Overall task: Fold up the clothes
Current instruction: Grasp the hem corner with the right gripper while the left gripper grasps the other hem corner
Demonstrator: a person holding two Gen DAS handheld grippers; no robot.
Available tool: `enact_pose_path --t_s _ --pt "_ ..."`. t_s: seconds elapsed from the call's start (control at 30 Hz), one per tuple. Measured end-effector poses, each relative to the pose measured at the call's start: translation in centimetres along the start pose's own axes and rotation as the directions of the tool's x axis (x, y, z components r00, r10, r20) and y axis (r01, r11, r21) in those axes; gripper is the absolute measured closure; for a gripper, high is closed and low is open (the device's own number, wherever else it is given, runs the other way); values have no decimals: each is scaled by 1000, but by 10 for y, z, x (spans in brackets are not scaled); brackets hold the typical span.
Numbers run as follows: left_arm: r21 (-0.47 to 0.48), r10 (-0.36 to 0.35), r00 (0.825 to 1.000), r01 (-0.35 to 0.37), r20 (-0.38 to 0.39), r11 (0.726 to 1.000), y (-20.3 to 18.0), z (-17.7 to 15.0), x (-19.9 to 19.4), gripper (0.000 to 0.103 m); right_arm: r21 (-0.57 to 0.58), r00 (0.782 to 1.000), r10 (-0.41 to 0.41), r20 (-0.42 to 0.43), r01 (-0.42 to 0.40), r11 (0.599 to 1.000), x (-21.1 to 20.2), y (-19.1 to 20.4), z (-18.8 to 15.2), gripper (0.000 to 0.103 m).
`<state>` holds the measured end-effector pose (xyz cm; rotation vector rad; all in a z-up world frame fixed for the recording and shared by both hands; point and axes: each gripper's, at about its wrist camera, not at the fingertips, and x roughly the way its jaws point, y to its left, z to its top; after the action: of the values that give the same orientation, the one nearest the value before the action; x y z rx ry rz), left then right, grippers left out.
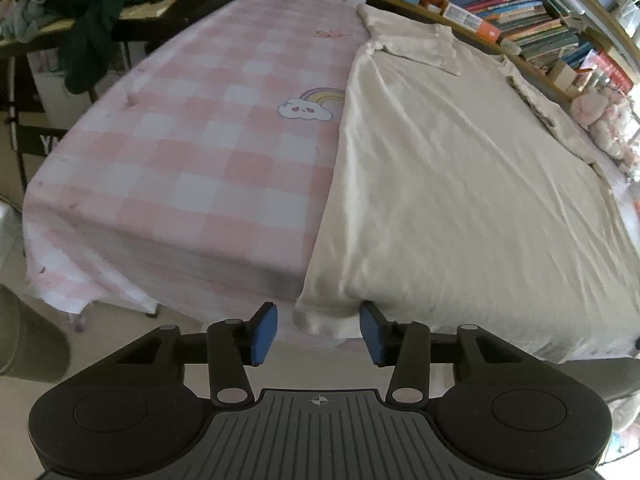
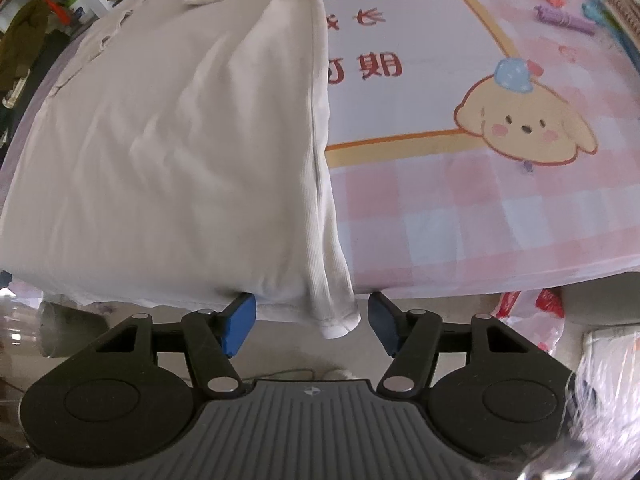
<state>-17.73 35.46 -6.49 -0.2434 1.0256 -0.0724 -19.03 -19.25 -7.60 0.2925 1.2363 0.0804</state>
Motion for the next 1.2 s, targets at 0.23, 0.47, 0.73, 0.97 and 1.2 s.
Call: enact_pose_path --t_s 0.23,0.47,0.73,0.97,1.2 --pt "-13 -93 995 93 -36 996 5 3 5 92 -9 997 67 -24 -67 998 1 0 1 85" --pt "33 -141 990 142 -30 989 2 -3 -8 99 6 995 96 40 -97 995 -24 -10 -9 95" --pt "13 -191 981 191 -20 981 8 -7 -23 100 -13 993 97 69 -97 995 -44 -3 -17 95" --pt "-11 -222 974 222 -38 975 15 -8 -23 100 19 992 100 82 -102 995 -56 -10 -20 95" --pt "-95 -289 957 286 -13 953 29 0 -32 101 81 984 129 123 -140 987 -69 -7 -28 95"
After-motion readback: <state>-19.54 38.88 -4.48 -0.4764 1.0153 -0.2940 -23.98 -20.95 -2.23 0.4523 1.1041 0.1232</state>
